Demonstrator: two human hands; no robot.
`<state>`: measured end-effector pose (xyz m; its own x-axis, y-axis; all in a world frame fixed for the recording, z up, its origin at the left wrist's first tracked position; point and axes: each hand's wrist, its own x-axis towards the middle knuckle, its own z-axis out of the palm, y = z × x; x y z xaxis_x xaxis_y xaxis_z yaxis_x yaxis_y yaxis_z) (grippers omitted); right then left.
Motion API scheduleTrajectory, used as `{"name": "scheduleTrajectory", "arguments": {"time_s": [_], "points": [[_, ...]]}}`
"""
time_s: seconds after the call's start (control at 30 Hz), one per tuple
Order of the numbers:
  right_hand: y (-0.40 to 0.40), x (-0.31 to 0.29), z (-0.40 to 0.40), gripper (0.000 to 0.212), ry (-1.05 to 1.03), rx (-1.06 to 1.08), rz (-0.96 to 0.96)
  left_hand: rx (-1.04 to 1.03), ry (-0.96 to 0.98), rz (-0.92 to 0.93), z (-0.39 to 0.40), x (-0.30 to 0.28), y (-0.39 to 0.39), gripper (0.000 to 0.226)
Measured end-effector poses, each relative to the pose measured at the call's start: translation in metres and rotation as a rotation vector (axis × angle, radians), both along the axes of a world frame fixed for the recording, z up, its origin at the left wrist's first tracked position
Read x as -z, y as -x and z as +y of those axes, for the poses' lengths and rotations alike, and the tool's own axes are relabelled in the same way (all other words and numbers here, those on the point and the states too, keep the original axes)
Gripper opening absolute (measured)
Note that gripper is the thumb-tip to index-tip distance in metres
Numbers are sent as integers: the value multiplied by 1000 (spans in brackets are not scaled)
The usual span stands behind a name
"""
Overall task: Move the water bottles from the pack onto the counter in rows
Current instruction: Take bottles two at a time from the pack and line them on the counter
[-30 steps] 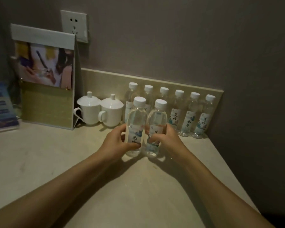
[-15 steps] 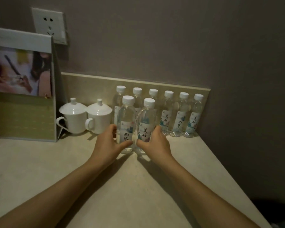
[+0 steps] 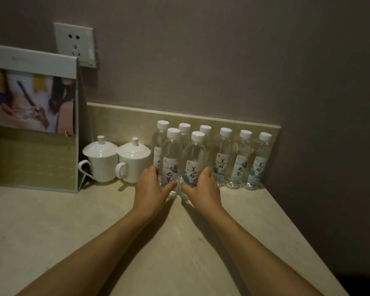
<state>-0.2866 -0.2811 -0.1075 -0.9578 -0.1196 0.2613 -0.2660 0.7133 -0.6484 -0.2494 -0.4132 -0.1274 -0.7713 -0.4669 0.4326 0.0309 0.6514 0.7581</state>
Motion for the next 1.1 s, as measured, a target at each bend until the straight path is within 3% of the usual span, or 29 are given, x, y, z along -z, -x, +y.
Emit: {"name": "scheduleTrajectory", "arguments": {"time_s": [0.37, 0.67, 1.1], "points": [[7, 2, -6, 67, -39, 28, 21, -24, 57, 9, 0, -1, 7, 49], [7, 4, -4, 55, -60, 55, 62, 7, 136, 1, -2, -2, 5, 43], [10, -2, -1, 63, -102, -9, 45, 17, 156, -1, -4, 2, 9, 45]]}}
